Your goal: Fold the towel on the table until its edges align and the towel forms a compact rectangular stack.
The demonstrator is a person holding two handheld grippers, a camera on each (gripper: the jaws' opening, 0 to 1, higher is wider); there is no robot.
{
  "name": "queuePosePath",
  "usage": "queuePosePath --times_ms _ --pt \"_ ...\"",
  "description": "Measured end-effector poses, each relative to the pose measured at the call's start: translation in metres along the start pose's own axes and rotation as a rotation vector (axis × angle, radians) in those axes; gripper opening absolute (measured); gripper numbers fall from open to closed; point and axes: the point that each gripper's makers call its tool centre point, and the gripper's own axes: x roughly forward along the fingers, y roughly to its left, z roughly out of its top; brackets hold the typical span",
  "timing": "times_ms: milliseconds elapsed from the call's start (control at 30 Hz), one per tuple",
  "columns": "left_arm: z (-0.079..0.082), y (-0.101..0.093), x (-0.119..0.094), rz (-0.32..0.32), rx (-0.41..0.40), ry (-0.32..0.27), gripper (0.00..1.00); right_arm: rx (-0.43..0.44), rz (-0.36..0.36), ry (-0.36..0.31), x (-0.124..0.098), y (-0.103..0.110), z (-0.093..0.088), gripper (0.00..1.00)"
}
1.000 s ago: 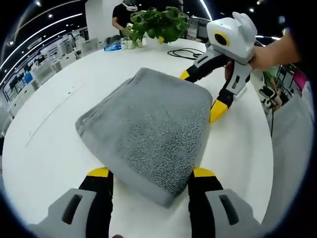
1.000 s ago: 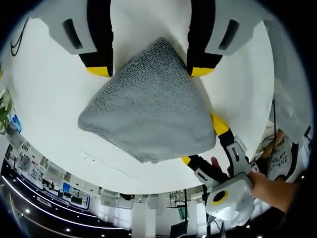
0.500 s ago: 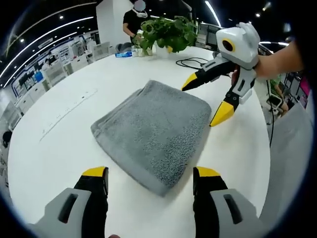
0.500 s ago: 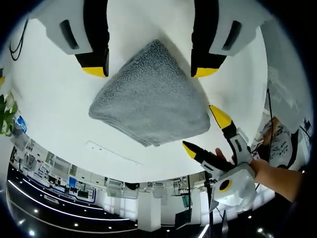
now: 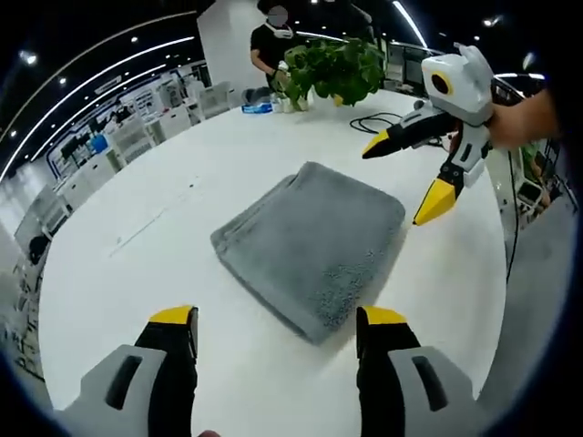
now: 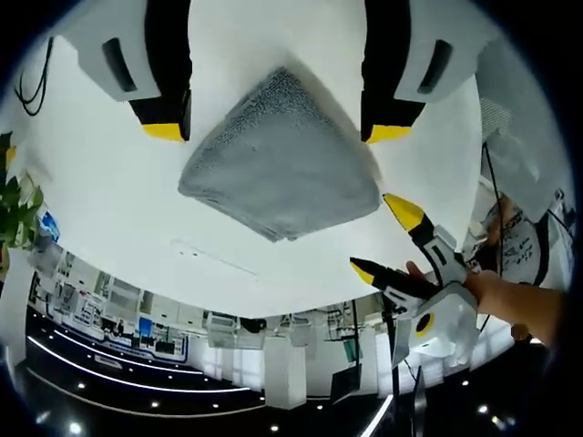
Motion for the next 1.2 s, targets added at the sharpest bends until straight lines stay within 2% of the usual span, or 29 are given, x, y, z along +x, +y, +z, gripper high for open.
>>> queuePosePath --times_ms 67,167,333,500,600,633,900,1067,1133,1167,1200 --pt "0.002 0.001 -0.005 0.015 -0.008 -0.008 0.77 -0.005 0.000 -0.002 -0.001 0.002 0.001 0.80" --pt "0.003 0.004 -0.011 0.047 -0.017 -0.009 0.85 -0.012 -0.003 -0.008 -0.005 0.005 0.002 0.83" --pt "0.009 0.009 -0.023 0.078 -0.041 -0.048 0.90 0.031 -0.020 -0.040 -0.011 0.010 0.008 0.88" --pt "0.008 0.013 -0.035 0.112 -0.123 -0.082 0.95 0.030 -0.037 -0.057 -0.019 0.019 0.012 0.92" --pt "0.001 0.013 -0.043 0.135 -0.229 -0.106 0.99 0.037 -0.040 -0.068 -0.023 0.025 0.013 0.99" --pt "-0.002 0.011 -0.046 0.133 -0.255 -0.104 0.99 0.037 -0.038 -0.068 -0.025 0.028 0.013 0.99" --pt "-0.021 0.002 -0.074 0.174 -0.252 -0.122 0.99 0.025 -0.070 -0.043 -0.047 0.048 0.005 0.99" --pt "-0.018 0.001 -0.087 0.190 -0.258 -0.172 0.99 0.051 -0.087 -0.060 -0.061 0.057 0.004 0.99" --pt "-0.011 0.008 -0.097 0.249 -0.234 -0.216 0.99 0.053 -0.100 -0.066 -0.066 0.060 0.003 0.99" --pt "-0.008 0.009 -0.101 0.263 -0.229 -0.239 0.99 0.057 -0.107 -0.072 -0.069 0.062 0.002 0.99" --pt "-0.006 0.002 -0.109 0.259 -0.241 -0.248 0.99 0.058 -0.109 -0.075 -0.072 0.064 0.001 0.99"
